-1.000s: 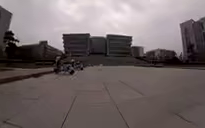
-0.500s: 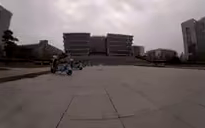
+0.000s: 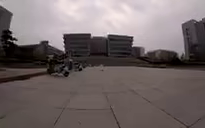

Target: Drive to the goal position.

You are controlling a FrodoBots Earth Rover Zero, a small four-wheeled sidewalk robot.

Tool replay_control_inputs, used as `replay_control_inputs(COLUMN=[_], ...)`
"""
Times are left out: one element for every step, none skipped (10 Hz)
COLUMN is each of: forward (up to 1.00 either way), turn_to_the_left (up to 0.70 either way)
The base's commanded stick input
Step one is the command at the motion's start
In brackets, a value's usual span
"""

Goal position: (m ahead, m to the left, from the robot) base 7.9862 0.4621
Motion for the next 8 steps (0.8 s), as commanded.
replay_control_inputs(forward=[1.0, 1.0, 1.0, 1.0, 1.0, 1.0, 1.0, 1.0], turn_to_the_left=[0.0, 0.0, 0.0, 0.0, 0.0, 0.0, 0.0, 0.0])
